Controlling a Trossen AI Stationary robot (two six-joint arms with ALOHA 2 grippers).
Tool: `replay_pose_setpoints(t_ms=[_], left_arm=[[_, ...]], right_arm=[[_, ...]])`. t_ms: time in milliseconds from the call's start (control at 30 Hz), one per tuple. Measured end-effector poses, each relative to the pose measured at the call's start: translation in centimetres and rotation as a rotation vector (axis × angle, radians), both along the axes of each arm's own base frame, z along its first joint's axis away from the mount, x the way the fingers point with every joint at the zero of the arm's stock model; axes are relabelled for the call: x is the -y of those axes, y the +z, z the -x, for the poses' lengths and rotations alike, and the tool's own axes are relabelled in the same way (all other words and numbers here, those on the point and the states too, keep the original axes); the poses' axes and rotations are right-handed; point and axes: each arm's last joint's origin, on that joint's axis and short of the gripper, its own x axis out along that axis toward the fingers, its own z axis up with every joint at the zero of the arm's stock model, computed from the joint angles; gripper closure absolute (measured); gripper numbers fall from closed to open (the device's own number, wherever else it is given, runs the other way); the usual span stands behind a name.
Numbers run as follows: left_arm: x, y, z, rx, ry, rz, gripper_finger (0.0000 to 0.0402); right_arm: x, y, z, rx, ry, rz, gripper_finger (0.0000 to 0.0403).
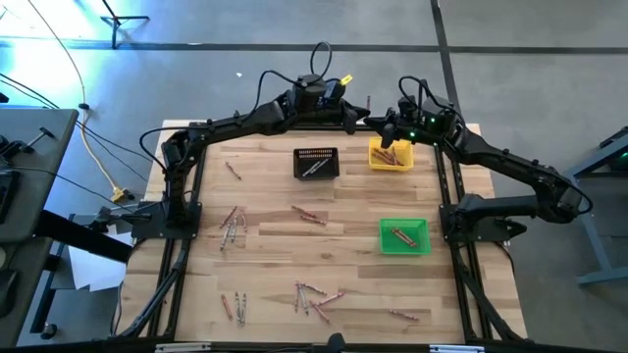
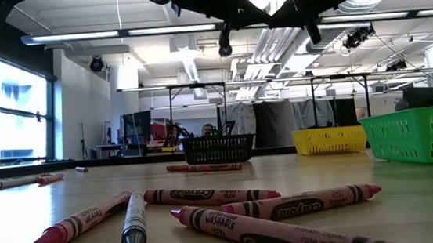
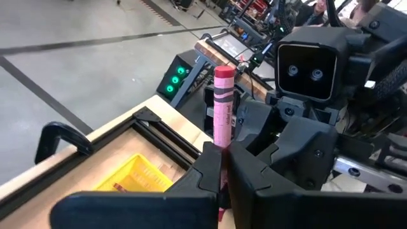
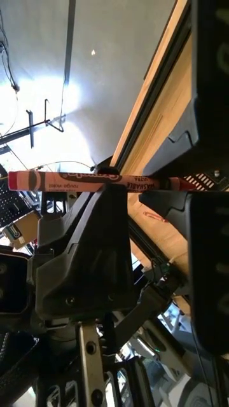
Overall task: Sort crayons
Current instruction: Put the red crayon into the yellow basket
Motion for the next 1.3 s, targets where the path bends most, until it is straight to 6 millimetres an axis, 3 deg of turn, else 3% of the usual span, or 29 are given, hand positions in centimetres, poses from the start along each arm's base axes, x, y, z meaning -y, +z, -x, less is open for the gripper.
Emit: replay_pose_setpoints(t_ms=[467,600,767,867,1300], left_arm=[[-0.3,0.0,0.1,-0.026,0.02,-0.094,0.0304],[-0.3,0.0,0.1,-0.029,0.017,-0.091,0.0284],[-0.4,-0.4,0.3,-0.054,-0.029,-0.047,0.0281],[-0.5,-0.6,0.4,-0.066,-0.05,-0.005,0.0285],[-0.5,-0.9,0.5,-0.092,-0.077,0.016,0.0298]], right_arm=[[1.4,-0.2,1.0,-0.015,-0.068,-0.014,0.0398],[2.4,-2.0,2.7,-0.179,-0.138,-0.11,0.0398],[2.1,-5.5,5.1,-0.566,-0.229,-0.284,0.0398],[2.2,-6.5,5.7,-0.7,-0.238,-0.302,0.0397],[4.1,-9.7,4.1,-0.835,-0.178,-0.339,0.0382]])
